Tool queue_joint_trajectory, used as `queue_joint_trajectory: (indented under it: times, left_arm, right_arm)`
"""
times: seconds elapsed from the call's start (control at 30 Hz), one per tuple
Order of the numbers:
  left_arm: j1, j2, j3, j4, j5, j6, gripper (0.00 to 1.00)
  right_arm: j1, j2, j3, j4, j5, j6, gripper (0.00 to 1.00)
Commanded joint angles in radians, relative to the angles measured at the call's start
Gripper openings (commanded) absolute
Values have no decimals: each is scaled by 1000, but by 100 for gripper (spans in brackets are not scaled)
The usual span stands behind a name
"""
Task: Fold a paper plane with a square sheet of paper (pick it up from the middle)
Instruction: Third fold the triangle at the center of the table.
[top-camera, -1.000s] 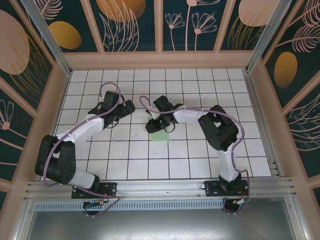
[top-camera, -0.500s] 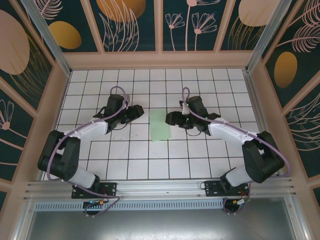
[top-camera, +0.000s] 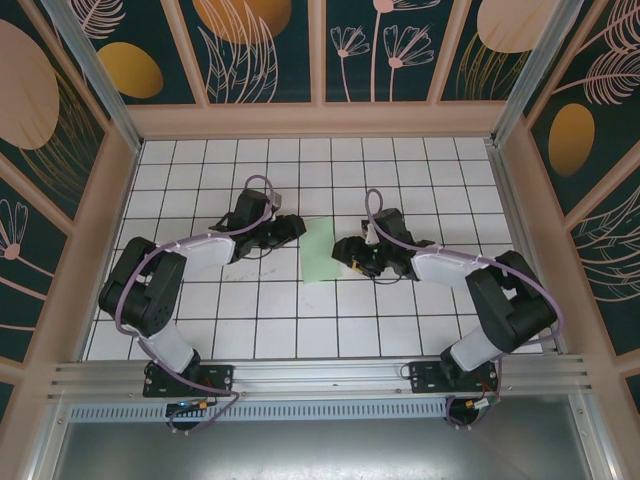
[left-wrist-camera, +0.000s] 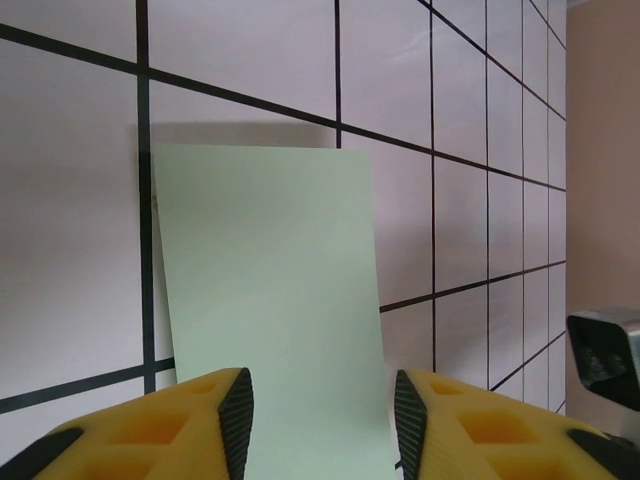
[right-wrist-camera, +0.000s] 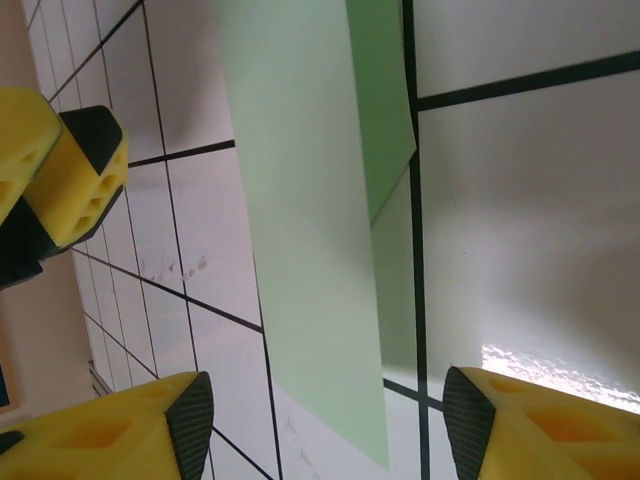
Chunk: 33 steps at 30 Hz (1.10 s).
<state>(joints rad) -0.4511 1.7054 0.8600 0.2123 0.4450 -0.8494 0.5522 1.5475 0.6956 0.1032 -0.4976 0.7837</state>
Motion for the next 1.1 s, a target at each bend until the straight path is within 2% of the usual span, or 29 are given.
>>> queue_joint_trajectory:
  times: [0.0,0.37,0.7,1.07]
  left_arm:
    - [-6,43,24,45,25,-25,44]
    - [-9,73,31,56,38,-34,42]
    - [-14,109,43,84,72,-44,41]
    - [-20,152,43,103,74,-53,39]
  right_arm:
    - [0,38,2,52,-41,12,64]
    - [1,71,-32,142,-130,59,56]
    - [6,89,-29,95,-96,46,56]
    - [21,87,-21,135,-146,76,41]
